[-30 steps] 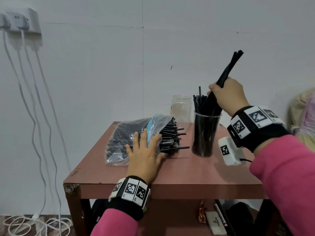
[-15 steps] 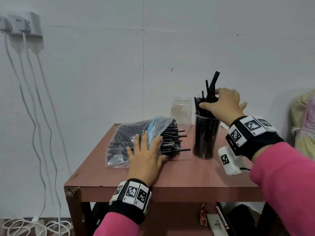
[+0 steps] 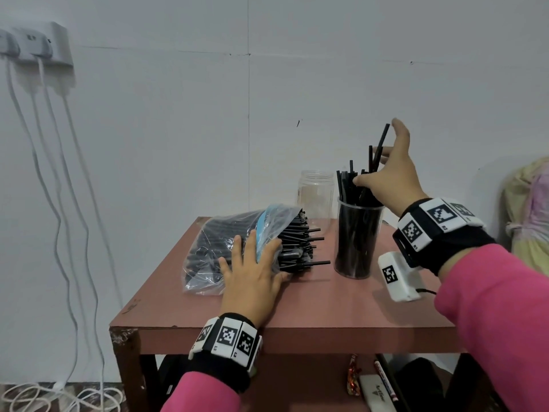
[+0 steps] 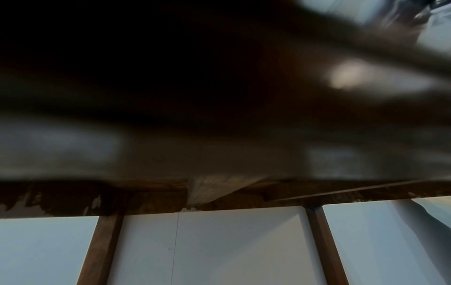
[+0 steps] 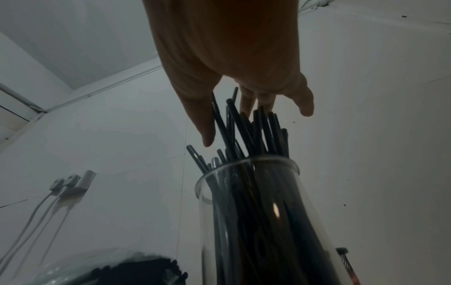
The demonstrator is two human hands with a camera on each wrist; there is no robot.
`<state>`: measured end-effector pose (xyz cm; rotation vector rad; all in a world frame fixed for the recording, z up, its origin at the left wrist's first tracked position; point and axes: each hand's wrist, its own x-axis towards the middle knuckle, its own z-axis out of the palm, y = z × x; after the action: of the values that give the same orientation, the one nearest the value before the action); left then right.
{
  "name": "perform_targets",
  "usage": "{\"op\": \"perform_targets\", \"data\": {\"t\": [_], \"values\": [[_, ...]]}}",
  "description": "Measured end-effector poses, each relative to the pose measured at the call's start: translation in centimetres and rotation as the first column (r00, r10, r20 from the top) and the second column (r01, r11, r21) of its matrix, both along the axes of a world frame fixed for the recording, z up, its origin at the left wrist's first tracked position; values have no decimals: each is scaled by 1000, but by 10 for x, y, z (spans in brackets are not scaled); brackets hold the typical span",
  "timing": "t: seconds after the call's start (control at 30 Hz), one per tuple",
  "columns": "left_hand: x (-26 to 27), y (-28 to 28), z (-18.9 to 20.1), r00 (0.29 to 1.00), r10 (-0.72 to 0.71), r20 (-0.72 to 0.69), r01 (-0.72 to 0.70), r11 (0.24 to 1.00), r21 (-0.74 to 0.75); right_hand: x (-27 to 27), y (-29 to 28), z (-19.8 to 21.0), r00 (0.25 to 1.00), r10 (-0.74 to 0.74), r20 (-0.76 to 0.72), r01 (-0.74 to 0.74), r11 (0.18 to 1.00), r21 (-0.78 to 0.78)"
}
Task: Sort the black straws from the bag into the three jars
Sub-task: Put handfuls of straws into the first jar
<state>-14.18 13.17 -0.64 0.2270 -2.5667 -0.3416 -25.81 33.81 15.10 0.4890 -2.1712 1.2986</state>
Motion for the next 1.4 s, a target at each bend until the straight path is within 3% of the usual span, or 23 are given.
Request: {"op": "perform_targets", "data": {"t": [0.13,0.23,0.4,0.53,0.6,0.7,0.77,0.87,0.93,1.07,1.2,1.3,1.4], "values": [[0,0,0,1000,-3,4,3,1000,2,6,1,11,996,22,-90,-22,1000,-1],[1,0,1,1000,-1,4,1,1000,3,6,0,14,990,-61,-125,69,996,63],[1,0,0,1000,2,6,-2,1000,-4,4,-2,9,994,-95,46,80,962,263],[1,0,1,1000,4,7,-4,1000,-10,9,-2,8,990,-79,-121,97,983,154],[1,0,1,1000,2,7,-2,1000,-8,10,-2,6,986,-87,-145,123,957,263],[1,0,1,1000,-4,0,4,1000,3,13,-2,3,993,-117,-15,110,864,491],[1,0,1,1000,-1,4,1,1000,-3,14,-2,3,990,-70,-121,115,903,413],[1,1,2,1000,-3,0,3,1000,3,36,-10,1,917,4,-399,44,993,113],[1,1,1,1000,-4,-8,4,1000,14,59,-20,-15,904,54,-425,-49,999,23],[2,1,1,1000,-7,-20,7,1000,24,86,-38,-84,963,174,-204,-180,984,-9],[2,1,2,999,-29,-17,30,998,60,83,-47,-140,990,98,99,-96,995,-29],[3,0,3,999,-47,-11,47,996,77,69,-57,-156,927,192,323,-111,961,-253],[4,0,3,997,-80,-8,80,993,83,64,-71,-160,860,361,361,-216,898,-384]]}}
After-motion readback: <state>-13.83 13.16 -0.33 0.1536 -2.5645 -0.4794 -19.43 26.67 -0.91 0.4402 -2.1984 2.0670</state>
